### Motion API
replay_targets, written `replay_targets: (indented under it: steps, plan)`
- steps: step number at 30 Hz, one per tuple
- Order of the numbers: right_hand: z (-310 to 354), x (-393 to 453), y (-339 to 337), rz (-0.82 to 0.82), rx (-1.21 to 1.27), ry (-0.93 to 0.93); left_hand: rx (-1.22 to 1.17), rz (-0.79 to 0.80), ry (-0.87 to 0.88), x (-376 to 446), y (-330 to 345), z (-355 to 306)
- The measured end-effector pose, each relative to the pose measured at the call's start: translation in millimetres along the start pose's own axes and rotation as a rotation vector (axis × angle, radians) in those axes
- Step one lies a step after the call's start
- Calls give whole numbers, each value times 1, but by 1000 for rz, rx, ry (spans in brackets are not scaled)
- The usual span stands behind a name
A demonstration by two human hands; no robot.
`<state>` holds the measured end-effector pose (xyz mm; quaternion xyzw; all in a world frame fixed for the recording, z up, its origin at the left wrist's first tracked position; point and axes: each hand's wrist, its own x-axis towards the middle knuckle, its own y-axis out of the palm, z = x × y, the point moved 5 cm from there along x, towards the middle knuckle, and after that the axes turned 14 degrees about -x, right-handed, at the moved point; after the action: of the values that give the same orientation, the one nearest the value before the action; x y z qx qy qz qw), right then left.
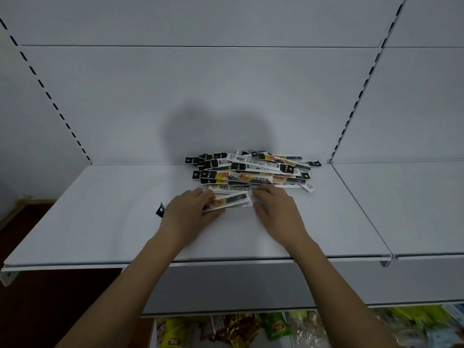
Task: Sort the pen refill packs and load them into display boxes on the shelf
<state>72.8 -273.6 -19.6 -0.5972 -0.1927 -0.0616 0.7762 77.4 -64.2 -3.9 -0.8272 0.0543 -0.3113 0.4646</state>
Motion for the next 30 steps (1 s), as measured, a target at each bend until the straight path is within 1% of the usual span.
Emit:
replay_targets:
  steps: [2, 5, 9, 11, 13, 16, 18, 19, 20, 22, 23, 24, 26, 28, 30]
  plan:
    - [3, -3, -2, -52, -52, 10, -4, 22, 32, 2, 1, -2]
    - [1, -6, -5, -89, -48, 38, -28, 89, -12, 5, 4, -2]
    - [0, -6, -7, -73, 5, 31, -1, 73, 150, 2, 2, -13]
    - [2, -7, -10, -102, 10, 21, 22, 65, 202, 2, 2, -17]
    - [3, -7, -14, -144, 7, 15, 71, 23, 234, 5, 2, -22]
    - [10, -6, -18, -216, 45, -66, 86, -5, 206, 10, -1, -22]
    - [16, -6, -23, -244, 164, -134, 72, -1, 229, 11, 0, -18]
    - [16, -5, -23, -231, 261, -107, 80, -8, 243, 11, 0, -15]
    - [15, -5, -24, -192, 366, -37, 92, -3, 236, 11, 0, -12]
    - [11, -5, -21, -78, 490, 125, 70, 3, 152, 11, -1, -1]
    - [8, -4, -16, -5, 467, 181, 49, 18, 95, 10, -1, 5]
    - [5, -3, -11, 79, 381, 200, 20, 28, 35, 10, -3, 10]
    - [7, 0, -4, 188, 189, 143, -45, 28, -39, 9, -9, 18]
    - [15, 2, -5, 210, 146, 94, -100, 33, -29, 7, -13, 18]
    - [22, 4, -6, 161, 203, 67, -111, 95, 28, 5, -11, 9]
